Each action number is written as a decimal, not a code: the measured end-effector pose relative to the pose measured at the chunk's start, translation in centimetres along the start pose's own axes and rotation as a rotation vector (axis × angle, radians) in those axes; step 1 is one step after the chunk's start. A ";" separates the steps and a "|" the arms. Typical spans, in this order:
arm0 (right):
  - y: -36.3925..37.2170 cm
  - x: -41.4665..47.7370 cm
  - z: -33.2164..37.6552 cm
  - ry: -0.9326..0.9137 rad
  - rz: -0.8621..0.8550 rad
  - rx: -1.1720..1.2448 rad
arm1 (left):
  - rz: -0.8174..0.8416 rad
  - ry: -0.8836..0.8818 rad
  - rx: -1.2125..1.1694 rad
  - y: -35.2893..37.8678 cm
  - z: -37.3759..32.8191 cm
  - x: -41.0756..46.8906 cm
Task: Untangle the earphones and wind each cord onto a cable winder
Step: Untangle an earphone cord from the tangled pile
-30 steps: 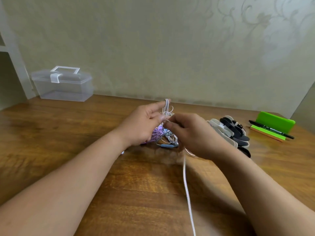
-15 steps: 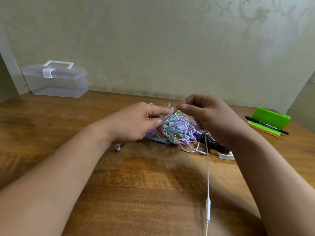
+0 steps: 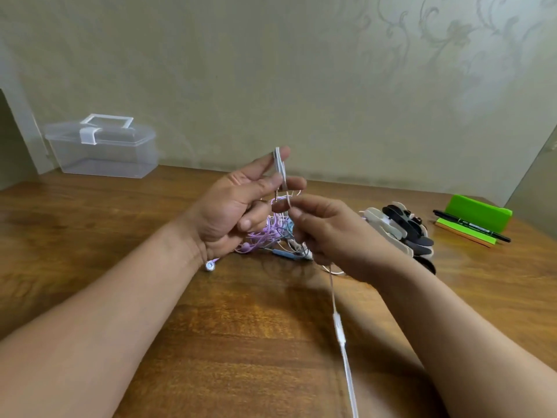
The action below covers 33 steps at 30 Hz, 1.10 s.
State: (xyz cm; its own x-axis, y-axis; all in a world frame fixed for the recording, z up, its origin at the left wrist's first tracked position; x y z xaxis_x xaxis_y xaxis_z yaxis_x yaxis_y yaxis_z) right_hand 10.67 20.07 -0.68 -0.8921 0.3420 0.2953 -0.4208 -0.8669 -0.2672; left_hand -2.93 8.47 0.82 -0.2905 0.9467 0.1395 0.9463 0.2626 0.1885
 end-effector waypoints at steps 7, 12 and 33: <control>-1.6 -1.0 3.4 -0.062 0.036 -0.514 | -0.278 0.150 0.859 0.0 0.2 -0.2; -5.1 -0.7 4.0 -0.120 -0.137 -0.258 | -0.025 -0.002 0.826 0.7 -0.9 -1.0; 0.1 -0.9 1.8 -0.001 0.121 -0.286 | -0.305 0.137 0.557 -0.5 -0.6 0.0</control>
State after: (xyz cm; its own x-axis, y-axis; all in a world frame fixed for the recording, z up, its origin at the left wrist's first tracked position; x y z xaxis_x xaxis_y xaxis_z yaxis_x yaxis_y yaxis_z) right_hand 11.69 19.04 0.68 -0.9385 0.2423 0.2461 -0.3410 -0.7637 -0.5481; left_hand -3.43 8.22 1.28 -0.5387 0.7914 0.2892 0.7395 0.6085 -0.2878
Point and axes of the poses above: each hand's wrist, its own x-axis towards the middle knuckle, its own y-axis out of the palm, z = x × y, the point moved 2 cm from there along x, towards the middle knuckle, and after that the axes turned 9 degrees about -y, right-handed, at the moved point
